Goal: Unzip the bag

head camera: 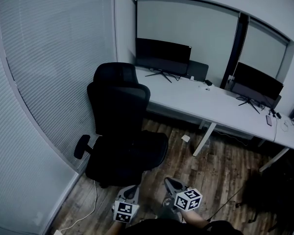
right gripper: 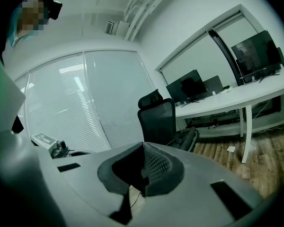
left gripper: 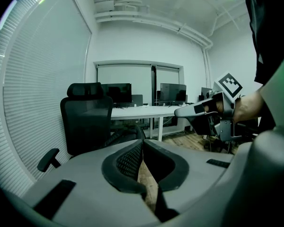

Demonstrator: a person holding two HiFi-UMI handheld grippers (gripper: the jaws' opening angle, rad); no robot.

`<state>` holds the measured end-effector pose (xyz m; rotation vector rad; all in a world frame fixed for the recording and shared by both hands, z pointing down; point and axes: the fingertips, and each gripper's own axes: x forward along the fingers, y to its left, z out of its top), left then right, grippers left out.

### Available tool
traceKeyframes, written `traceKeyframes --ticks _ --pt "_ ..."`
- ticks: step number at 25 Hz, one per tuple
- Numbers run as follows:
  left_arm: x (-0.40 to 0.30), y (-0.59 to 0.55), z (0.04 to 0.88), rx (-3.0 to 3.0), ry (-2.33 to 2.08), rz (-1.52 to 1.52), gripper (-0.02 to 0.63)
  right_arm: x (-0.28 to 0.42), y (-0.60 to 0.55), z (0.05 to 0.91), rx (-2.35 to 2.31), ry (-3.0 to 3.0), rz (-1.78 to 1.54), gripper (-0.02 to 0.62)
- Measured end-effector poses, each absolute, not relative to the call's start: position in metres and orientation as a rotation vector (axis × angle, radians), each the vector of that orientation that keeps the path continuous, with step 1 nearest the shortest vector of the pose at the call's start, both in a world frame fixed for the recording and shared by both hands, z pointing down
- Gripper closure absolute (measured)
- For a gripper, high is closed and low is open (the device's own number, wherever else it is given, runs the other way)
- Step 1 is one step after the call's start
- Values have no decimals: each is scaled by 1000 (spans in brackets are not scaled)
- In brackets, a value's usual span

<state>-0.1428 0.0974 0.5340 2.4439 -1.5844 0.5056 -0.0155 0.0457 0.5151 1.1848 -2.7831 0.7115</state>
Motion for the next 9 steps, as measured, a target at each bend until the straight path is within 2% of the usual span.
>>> traceKeyframes --ticks 9 --pt "-147 97 535 2440 -1586 506 586 -19 42 515 1177 -2787 728 551"
